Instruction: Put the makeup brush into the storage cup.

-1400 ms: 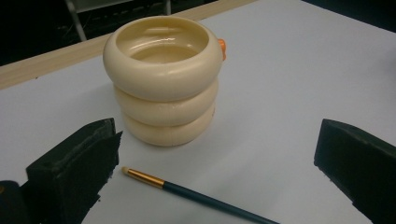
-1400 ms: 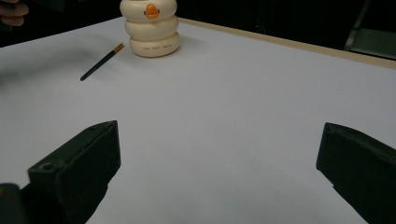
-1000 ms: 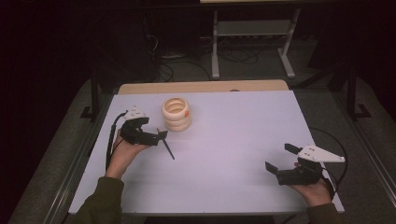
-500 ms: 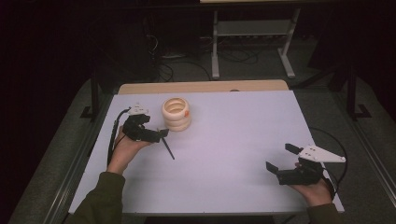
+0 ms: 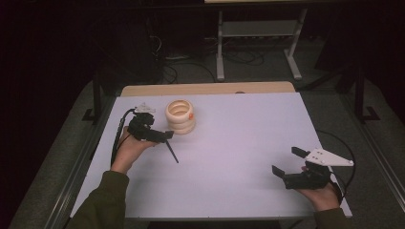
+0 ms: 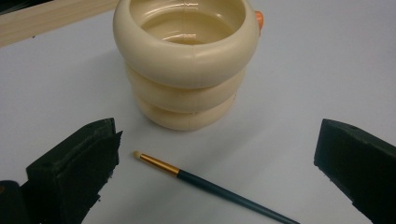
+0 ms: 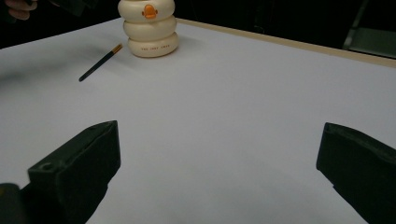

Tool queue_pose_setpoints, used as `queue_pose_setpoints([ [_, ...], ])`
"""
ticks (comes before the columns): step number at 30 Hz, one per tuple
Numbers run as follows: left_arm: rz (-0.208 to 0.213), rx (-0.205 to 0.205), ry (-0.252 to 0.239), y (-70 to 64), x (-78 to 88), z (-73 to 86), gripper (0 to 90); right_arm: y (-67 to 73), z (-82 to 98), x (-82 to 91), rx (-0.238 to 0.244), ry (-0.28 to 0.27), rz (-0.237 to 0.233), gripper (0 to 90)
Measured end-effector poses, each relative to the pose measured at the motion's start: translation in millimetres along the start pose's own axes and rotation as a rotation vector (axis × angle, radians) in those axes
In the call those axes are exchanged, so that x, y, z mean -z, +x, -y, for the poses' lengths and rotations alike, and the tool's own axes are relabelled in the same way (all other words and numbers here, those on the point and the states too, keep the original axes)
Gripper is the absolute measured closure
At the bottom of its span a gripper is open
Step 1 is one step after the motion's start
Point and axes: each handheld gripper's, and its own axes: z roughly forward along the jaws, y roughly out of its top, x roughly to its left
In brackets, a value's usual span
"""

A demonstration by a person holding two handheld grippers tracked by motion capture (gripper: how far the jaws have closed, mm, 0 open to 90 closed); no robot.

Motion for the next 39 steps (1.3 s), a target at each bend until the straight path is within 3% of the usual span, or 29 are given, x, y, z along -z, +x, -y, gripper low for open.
queue_pose_setpoints([
  [12, -0.006, 0.046, 0.069, 3.2, -5.3, -4.2, 0.0, 0.1, 0.1, 0.2, -0.001, 0.000, 0.000, 0.0],
  [39, -0.019, 0.109, 0.233, 9.8, -18.7, -13.3, 0.0, -0.8, 0.4, 0.5, -0.005, -0.004, -0.004, 0.0],
])
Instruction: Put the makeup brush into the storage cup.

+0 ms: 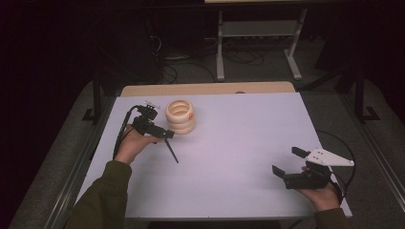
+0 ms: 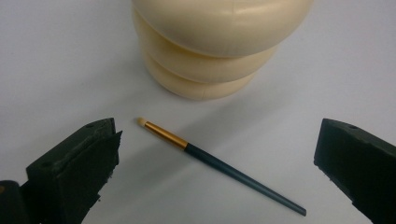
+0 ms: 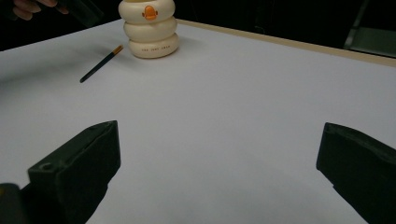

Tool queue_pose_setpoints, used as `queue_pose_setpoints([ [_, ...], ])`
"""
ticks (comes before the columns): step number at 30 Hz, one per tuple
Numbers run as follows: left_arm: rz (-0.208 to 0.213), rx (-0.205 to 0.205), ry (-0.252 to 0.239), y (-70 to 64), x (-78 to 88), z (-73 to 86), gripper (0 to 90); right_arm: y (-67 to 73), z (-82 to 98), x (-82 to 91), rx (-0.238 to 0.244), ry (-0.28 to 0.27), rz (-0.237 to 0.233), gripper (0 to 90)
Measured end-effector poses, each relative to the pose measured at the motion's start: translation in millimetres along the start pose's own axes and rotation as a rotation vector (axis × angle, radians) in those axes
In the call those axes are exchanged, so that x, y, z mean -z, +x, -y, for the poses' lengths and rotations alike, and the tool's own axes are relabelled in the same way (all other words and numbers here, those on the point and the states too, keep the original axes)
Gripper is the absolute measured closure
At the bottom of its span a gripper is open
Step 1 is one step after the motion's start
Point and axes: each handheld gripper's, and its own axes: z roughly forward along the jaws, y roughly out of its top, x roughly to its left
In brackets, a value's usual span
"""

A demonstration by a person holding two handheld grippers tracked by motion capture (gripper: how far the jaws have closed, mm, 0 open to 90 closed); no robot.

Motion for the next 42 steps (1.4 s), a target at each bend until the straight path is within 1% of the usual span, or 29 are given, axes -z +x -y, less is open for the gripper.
queue_pose_setpoints([
  [2, -0.002, 0.012, 0.009, 0.2, -0.5, -0.7, 0.0, 0.0, 0.0, 0.0, 0.001, 0.000, 0.000, 0.0],
  [4, -0.003, 0.013, 0.022, 0.9, -1.0, -1.6, 0.0, 0.1, 0.1, 0.0, -0.001, 0.000, 0.000, 0.0],
  [6, -0.004, 0.030, 0.031, 0.9, -2.3, -2.4, 0.0, 0.1, 0.0, 0.0, -0.001, 0.000, 0.000, 0.0],
  [7, -0.004, 0.026, 0.037, 1.7, -3.0, -2.9, 0.0, 0.1, 0.0, -0.2, -0.002, 0.000, -0.001, 0.0],
  [9, -0.009, 0.044, 0.051, 1.8, -4.6, -3.7, 0.0, -0.2, 0.1, -0.4, -0.003, 0.001, -0.003, 0.0],
  [13, -0.009, 0.046, 0.078, 4.3, -7.5, -6.0, 0.0, -0.4, 0.1, 0.2, -0.004, -0.002, 0.000, 0.0],
  [14, -0.009, 0.059, 0.080, 4.1, -8.3, -6.6, 0.0, -0.5, 0.1, 0.5, -0.005, -0.002, 0.000, 0.0],
  [15, -0.012, 0.059, 0.083, 5.0, -9.1, -7.4, 0.0, -0.8, 0.2, 0.6, -0.005, -0.003, -0.001, 0.0],
  [17, -0.012, 0.071, 0.087, 5.2, -10.6, -9.3, 0.0, -1.0, 0.3, 0.9, -0.009, -0.004, 0.001, 0.0],
  [18, -0.014, 0.065, 0.095, 5.8, -10.6, -10.1, 0.0, -1.4, 0.4, 1.3, -0.008, -0.006, 0.001, 0.0],
  [19, -0.014, 0.076, 0.092, 5.5, -11.4, -10.8, 0.0, -1.4, 0.4, 1.4, -0.009, -0.007, 0.002, 0.0],
  [20, -0.016, 0.073, 0.104, 6.2, -11.4, -11.6, 0.0, -1.7, 0.4, 1.6, -0.009, -0.007, 0.002, 0.0],
  [21, -0.020, 0.078, 0.105, 6.3, -12.3, -12.2, 0.0, -1.9, 0.5, 1.7, -0.010, -0.008, 0.002, 0.0],
  [22, -0.015, 0.078, 0.120, 7.4, -12.5, -12.7, 0.0, -2.0, 0.5, 1.8, -0.010, -0.008, 0.002, 0.0],
  [28, -0.023, 0.103, 0.159, 11.1, -18.3, -13.4, 0.0, -1.9, 0.8, 1.8, -0.015, -0.006, -0.001, 0.0],
  [29, -0.022, 0.115, 0.164, 11.6, -19.6, -13.2, 0.0, -1.9, 0.8, 1.7, -0.015, -0.006, -0.002, 0.0],
  [32, -0.025, 0.111, 0.181, 14.8, -22.0, -13.1, 0.0, -2.1, 0.8, 1.9, -0.016, -0.007, -0.002, 0.0],
  [35, -0.027, 0.125, 0.190, 16.2, -24.9, -12.6, 0.3, -2.4, 1.0, 2.1, -0.017, -0.008, -0.001, 0.0],
  [38, -0.029, 0.127, 0.206, 18.2, -27.5, -12.1, 0.4, -2.6, 1.0, 2.3, -0.016, -0.010, 0.000, 0.0],
  [42, -0.028, 0.151, 0.231, 19.1, -30.9, -11.6, 0.5, -2.7, 1.1, 2.2, -0.017, -0.008, -0.001, 0.0],
])
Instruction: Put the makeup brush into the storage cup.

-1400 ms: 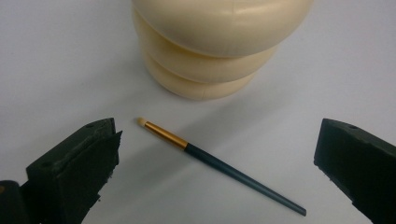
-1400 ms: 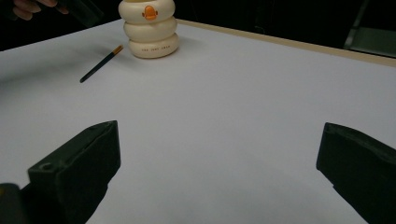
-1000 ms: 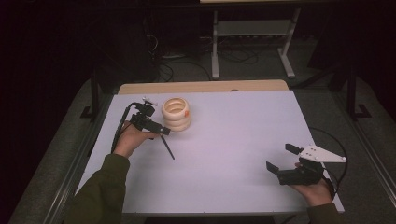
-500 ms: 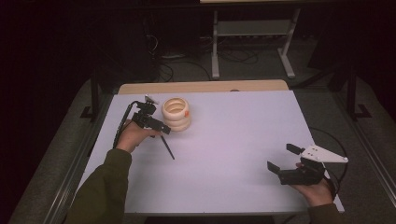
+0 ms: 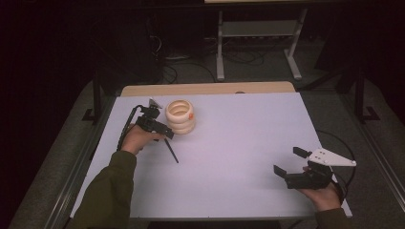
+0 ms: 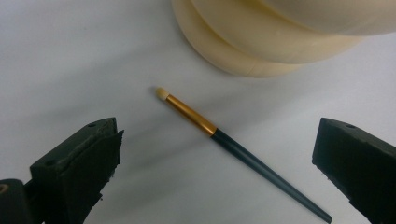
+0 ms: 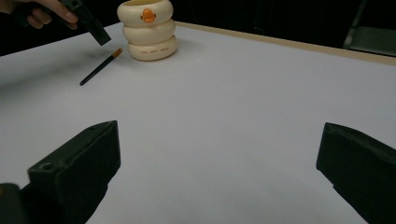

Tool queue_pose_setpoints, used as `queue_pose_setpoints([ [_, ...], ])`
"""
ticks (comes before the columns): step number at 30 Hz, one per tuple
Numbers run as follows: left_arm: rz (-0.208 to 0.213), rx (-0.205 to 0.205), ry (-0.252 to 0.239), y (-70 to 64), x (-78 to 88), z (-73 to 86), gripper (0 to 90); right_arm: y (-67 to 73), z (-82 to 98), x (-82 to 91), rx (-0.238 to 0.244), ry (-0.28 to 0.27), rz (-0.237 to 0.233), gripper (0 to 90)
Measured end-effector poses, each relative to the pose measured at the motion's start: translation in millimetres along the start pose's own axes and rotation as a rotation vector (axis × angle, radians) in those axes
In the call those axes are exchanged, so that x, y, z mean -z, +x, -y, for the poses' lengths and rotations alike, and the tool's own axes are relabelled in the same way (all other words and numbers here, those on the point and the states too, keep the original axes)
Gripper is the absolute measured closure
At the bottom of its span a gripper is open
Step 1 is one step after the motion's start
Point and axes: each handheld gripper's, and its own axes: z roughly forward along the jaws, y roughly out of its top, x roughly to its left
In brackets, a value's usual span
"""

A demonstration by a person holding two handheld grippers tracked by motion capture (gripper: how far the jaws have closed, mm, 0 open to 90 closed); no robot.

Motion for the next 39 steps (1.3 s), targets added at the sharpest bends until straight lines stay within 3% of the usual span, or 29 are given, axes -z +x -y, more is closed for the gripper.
queue_pose_setpoints([
  [2, 0.006, 0.008, 0.004, 0.4, -0.3, 0.1, 7.0, 0.0, 0.0, 0.0, 0.000, -0.001, 0.000, 0.0],
  [8, 0.012, 0.033, 0.039, 1.5, -3.7, -0.4, 8.5, 0.2, 0.0, -0.1, 0.000, 0.001, -0.001, 0.0],
  [9, 0.016, 0.041, 0.041, 1.4, -3.9, -0.3, 14.2, 0.0, 0.1, 0.0, 0.000, 0.001, 0.000, 0.0],
  [12, 0.019, 0.051, 0.047, 2.0, -4.7, -0.6, 16.1, -0.1, 0.0, 0.2, -0.002, -0.001, 0.001, 0.0],
  [22, 0.028, 0.077, 0.063, 1.4, -4.7, -2.0, 36.3, 0.1, 0.1, -0.1, 0.000, 0.001, 0.000, 0.0],
  [30, 0.019, 0.079, 0.077, -0.9, -6.4, -2.5, 44.9, 0.1, 0.1, -0.1, -0.001, 0.001, 0.000, 0.0],
  [39, 0.012, 0.072, 0.084, -4.4, -9.5, -2.7, 46.4, 0.0, 0.1, 0.1, -0.001, 0.000, 0.000, 0.0],
])
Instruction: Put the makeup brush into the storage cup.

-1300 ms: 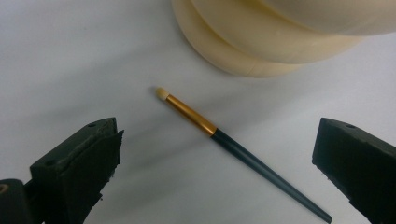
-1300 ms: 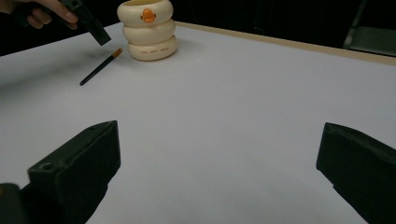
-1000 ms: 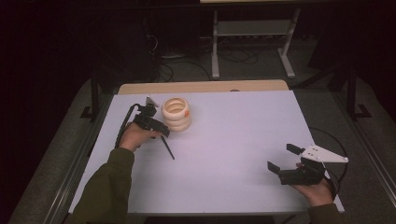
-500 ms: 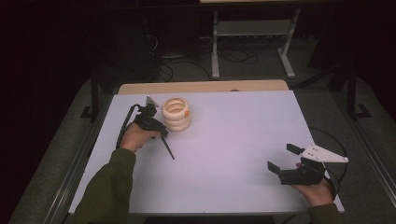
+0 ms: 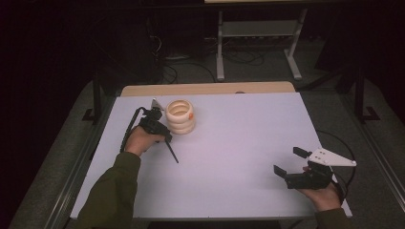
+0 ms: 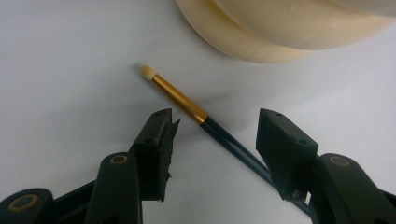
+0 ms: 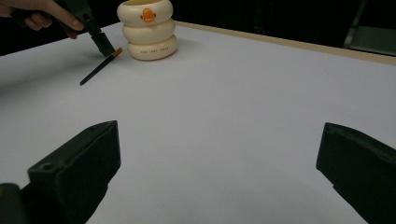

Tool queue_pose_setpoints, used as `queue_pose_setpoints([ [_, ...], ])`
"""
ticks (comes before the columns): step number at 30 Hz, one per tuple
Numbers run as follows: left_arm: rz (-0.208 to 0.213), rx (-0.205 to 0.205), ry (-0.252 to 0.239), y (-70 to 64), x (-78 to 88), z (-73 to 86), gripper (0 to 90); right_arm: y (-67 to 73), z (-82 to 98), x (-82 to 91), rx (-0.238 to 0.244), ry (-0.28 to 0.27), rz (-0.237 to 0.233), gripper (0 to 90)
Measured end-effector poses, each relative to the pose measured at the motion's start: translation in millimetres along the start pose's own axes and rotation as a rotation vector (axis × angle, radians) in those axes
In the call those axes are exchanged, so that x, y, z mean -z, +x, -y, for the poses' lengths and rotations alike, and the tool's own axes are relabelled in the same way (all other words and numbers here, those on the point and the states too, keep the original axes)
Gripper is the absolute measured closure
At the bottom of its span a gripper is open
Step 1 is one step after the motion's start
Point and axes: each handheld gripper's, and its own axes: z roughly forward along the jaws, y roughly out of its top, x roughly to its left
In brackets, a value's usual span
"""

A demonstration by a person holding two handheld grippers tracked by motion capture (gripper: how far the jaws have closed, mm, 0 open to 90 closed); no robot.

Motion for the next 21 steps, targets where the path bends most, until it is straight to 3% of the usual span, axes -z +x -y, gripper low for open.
queue_pose_setpoints([
  [21, -0.017, -0.002, 0.019, -3.8, -5.1, -0.2, 51.3, -0.2, -0.1, 0.4, -0.002, -0.001, 0.000, 0.0],
])
